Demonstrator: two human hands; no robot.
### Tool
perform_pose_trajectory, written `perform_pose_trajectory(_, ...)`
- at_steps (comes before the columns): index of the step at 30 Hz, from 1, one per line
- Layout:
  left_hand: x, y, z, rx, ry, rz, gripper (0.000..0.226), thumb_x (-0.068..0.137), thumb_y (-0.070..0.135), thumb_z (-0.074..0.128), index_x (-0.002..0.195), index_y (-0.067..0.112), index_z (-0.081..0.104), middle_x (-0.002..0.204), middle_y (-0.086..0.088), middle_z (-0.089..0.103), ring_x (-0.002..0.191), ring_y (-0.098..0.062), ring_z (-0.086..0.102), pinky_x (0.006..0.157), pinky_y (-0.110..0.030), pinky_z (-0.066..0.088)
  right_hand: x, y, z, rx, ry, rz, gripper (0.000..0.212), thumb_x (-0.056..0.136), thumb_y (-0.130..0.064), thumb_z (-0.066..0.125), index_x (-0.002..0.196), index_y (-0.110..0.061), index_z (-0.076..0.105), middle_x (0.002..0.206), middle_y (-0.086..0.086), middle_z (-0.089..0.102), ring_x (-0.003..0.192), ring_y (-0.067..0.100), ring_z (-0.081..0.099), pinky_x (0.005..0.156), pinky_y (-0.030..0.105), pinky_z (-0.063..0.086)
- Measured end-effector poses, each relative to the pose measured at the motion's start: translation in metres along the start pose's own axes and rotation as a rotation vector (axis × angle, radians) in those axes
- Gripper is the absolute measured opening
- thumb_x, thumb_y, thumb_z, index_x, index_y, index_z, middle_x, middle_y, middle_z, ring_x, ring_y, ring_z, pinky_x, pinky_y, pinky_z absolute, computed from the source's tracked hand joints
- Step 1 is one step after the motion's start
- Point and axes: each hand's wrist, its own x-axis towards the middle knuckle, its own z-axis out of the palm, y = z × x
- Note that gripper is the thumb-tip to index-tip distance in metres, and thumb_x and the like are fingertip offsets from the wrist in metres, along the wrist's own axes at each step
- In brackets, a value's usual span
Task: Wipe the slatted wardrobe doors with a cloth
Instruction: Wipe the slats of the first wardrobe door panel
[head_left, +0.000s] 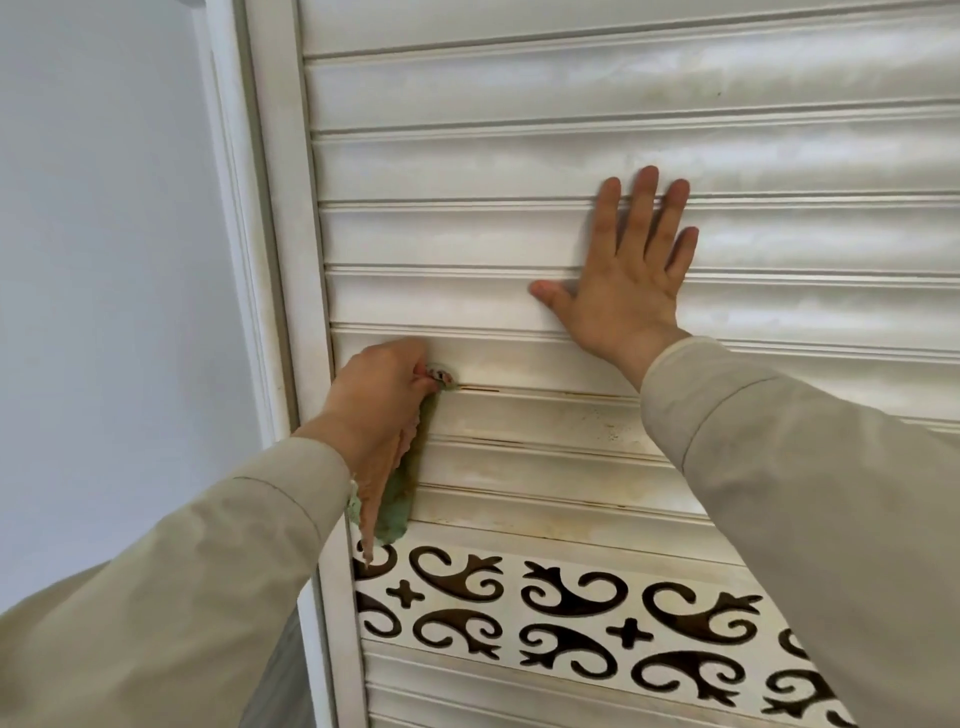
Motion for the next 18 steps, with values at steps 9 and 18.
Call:
perform_pose_trajectory(9,0.0,0.084,0.037,0.069,-0.017,0.082,0.03,0.094,0.047,0.057,0.087,0.021,0.044,0.097,-0.007,0.066,0.091,-0.035,0.061,0.071,-0.038,0.046,0.0,0.001,0.001,-0.004,0.01,-0.004,0.111,0.085,-0.077,0.045,0.155,-0.016,-0.016,0.16,0.015,-0.027,0.145,0.041,-0.026,0.116,0.057,-0.011)
perform_pose_trajectory(18,-0.002,-0.002,0.002,0.14,0.005,-0.148,0.04,0.089,0.057,0.059,0.073,0.022,0.048,0.078,-0.002,0.06,0.08,-0.03,0.058,0.064,-0.035,0.045,-0.001,0.0,0.001,0.0,0.029,-0.002,0.113,0.084,-0.077,0.047,0.156,-0.015,-0.014,0.161,0.016,-0.024,0.146,0.041,-0.024,0.116,0.058,-0.009)
